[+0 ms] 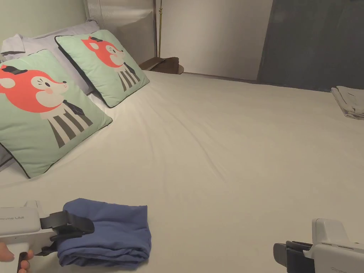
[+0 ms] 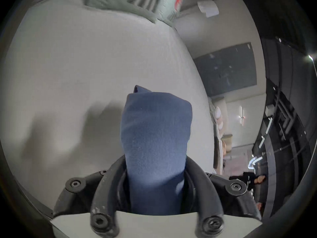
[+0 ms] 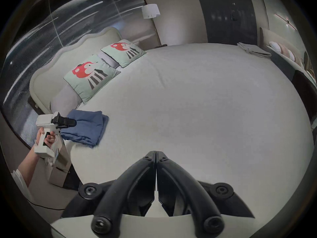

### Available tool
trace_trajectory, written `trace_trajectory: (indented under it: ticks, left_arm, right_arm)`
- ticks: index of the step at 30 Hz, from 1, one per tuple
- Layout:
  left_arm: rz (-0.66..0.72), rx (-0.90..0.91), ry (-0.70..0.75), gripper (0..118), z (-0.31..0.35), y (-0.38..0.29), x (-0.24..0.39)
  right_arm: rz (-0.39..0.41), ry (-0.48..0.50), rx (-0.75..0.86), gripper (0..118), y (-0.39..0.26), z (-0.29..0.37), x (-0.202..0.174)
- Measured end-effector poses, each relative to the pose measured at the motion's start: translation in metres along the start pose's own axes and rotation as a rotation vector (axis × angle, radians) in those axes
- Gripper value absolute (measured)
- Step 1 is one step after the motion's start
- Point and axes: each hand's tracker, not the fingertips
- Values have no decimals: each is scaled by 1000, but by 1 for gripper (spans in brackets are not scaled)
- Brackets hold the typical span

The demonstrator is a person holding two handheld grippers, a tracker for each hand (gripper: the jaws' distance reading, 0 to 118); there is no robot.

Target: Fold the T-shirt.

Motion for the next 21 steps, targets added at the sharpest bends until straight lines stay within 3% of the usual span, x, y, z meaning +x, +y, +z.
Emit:
trace_trajectory:
  ticks: [8, 9, 10, 11, 12, 13, 14, 18, 21]
  left_arm:
    - [-13, 20, 71, 19, 1, 8, -29]
    - [-19, 35, 77, 24, 0, 6, -27]
    - [-34, 52, 86, 35, 1, 7, -30]
    - [-89, 82, 123, 54, 2, 5, -26]
    - [-125, 114, 169, 85, 3, 2, -21]
    - [-160, 144, 219, 105, 5, 0, -15]
    - [-209, 176, 262, 111, 14, -11, 2]
    - [-364, 316, 382, 110, 35, -3, 20]
    - [-436, 376, 379, 110, 42, -22, 56]
  right_arm:
    - [10, -3, -25, 0, 3, -9, -12]
    - [11, -1, -25, 0, 3, -8, -12]
    - [12, -1, -26, 0, 3, -8, -12]
    - [9, -4, -24, 0, 4, -10, -8]
    - [12, -5, -20, 0, 4, -8, -7]
    - [13, -5, -18, 0, 5, -6, -5]
    - [11, -6, -15, 0, 6, -5, -3]
    - [0, -15, 9, 0, 6, 4, 2]
    - [-20, -12, 34, 0, 8, 10, 6]
